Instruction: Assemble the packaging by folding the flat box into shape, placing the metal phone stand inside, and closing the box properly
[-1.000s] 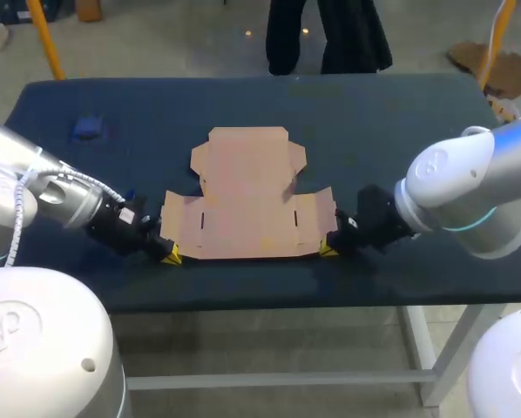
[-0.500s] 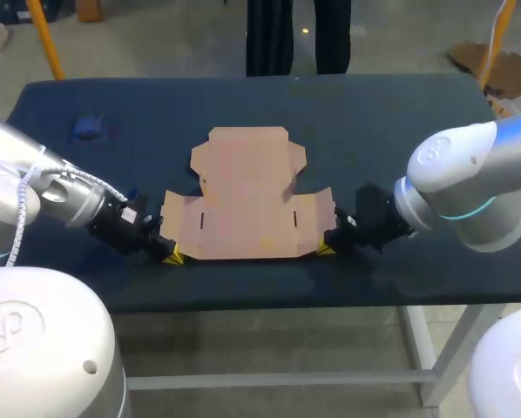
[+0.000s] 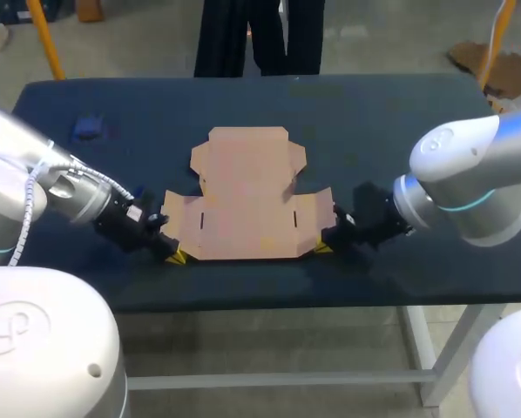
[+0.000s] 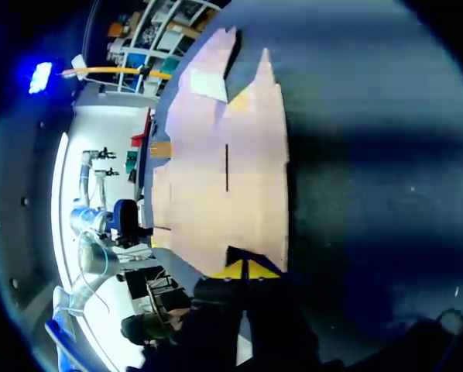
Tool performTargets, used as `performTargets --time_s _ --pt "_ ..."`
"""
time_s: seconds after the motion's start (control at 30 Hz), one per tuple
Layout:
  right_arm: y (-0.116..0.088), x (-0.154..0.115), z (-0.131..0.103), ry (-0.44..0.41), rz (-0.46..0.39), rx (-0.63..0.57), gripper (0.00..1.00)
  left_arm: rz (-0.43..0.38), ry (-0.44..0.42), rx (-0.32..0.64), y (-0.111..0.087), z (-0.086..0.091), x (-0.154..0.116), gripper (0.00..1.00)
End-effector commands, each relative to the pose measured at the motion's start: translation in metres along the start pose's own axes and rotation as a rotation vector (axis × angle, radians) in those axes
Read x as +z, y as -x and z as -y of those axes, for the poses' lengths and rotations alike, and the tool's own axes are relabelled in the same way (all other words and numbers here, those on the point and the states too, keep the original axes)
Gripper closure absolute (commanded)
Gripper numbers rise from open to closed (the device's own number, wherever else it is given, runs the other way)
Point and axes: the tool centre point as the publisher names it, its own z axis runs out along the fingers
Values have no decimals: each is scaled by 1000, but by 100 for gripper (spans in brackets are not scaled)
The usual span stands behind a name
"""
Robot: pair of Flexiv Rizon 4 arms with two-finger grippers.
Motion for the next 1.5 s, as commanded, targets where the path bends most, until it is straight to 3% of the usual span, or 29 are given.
performTargets --time_s 0.03,0.63,1.03,1.5 --pt "0 1 -2 -10 -8 -1 100 26 9 -7 -4 2 1 100" --pt "-2 4 -6 -48 28 9 100 118 -14 -21 -12 2 -13 100" --pt "-9 7 -8 -79 106 6 100 221 4 -8 -26 6 -9 100" --pt "-13 11 -9 -108 167 11 100 267 24 5 -34 7 -2 100"
